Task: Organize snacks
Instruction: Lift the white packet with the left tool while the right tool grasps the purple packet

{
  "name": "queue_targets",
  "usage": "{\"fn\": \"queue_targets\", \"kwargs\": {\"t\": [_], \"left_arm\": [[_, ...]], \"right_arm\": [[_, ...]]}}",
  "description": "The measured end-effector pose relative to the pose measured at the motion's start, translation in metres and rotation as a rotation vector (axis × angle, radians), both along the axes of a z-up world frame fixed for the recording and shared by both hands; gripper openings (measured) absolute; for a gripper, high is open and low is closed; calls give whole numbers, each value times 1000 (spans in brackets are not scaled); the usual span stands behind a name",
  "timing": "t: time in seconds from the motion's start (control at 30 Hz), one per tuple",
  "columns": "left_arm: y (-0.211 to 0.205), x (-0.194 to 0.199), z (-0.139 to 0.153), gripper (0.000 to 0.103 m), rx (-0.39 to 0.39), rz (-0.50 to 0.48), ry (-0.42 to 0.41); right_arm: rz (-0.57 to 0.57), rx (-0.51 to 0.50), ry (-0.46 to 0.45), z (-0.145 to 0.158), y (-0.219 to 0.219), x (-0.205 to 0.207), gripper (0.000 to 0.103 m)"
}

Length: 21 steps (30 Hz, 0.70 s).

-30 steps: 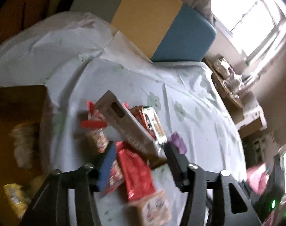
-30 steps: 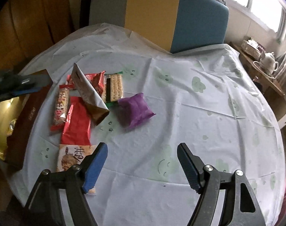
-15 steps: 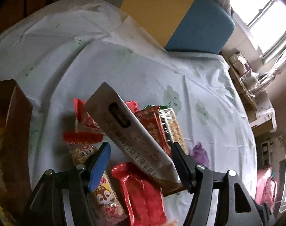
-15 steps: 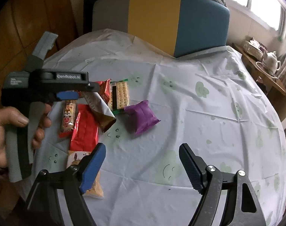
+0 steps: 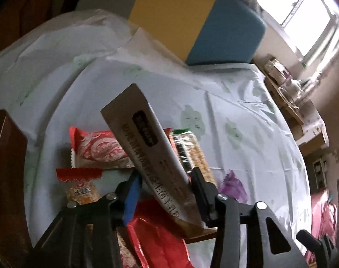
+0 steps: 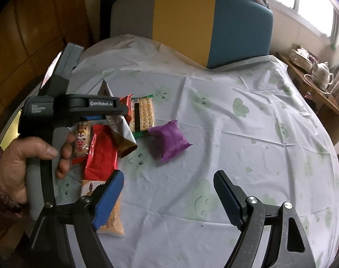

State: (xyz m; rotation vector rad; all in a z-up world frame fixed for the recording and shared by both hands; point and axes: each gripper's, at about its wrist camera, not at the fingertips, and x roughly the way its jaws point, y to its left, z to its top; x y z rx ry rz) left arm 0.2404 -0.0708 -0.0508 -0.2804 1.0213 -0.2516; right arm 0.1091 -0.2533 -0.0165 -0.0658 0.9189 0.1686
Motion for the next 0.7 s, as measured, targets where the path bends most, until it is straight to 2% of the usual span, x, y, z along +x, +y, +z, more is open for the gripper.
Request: {"fn": "queue_targets", "kwargs": {"t": [0.1,0.4,0.7], "left_arm": [[-5,-4,6,38,-1,-43,-23],[-7,-36,37,32,-11,-128,-78],[8,-106,64,29,-28,-232,-158]], "right_arm": [[1,-15,1,-1,1,1,83],[-58,-68,38,-10,-9,7,83],[-135,-93,77,-19,-26,13,83]]}}
